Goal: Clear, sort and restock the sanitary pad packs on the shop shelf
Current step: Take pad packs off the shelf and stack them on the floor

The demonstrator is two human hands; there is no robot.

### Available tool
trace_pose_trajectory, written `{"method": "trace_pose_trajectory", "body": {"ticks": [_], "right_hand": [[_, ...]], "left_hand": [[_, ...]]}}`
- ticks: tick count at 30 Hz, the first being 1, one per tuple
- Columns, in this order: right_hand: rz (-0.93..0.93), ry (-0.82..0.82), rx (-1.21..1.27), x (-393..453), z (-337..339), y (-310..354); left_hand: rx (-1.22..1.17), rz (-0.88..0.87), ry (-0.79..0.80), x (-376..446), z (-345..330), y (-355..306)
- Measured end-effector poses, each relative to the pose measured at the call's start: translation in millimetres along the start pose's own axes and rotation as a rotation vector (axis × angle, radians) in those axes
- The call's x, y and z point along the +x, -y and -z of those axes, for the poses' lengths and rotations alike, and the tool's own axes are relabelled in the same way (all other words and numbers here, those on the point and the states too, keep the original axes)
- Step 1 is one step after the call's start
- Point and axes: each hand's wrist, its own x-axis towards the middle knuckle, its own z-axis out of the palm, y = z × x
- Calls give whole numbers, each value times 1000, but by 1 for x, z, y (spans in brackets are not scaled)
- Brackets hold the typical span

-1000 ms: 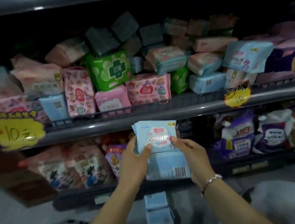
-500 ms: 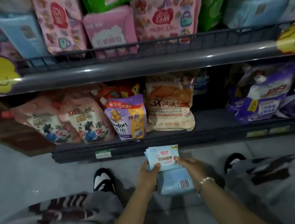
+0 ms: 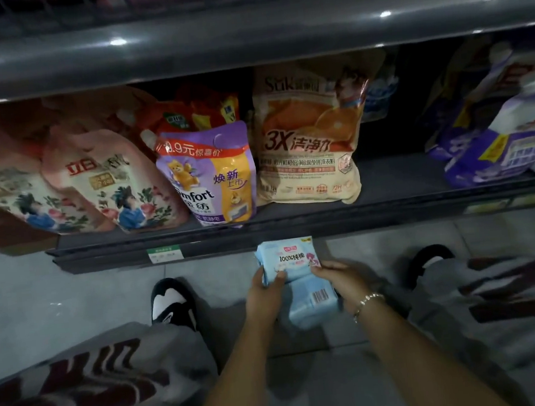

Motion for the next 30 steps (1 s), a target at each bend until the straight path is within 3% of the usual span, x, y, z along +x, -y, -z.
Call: {"method": "trace_pose_trajectory", "body": {"ticks": [12, 19, 24, 30], "right_hand": [[-99, 31, 10, -10, 10, -33], [-268, -18, 132, -15, 21, -55], [-427, -18, 248, -6, 23, -65], [-393, 40, 178, -2, 22, -75]], "left_hand": [[-140, 261, -176, -12, 7, 19], [-291, 363, 20, -34, 10, 35], [-368, 250, 287, -38, 13, 51], [-197, 350, 199, -31, 15, 74]]}}
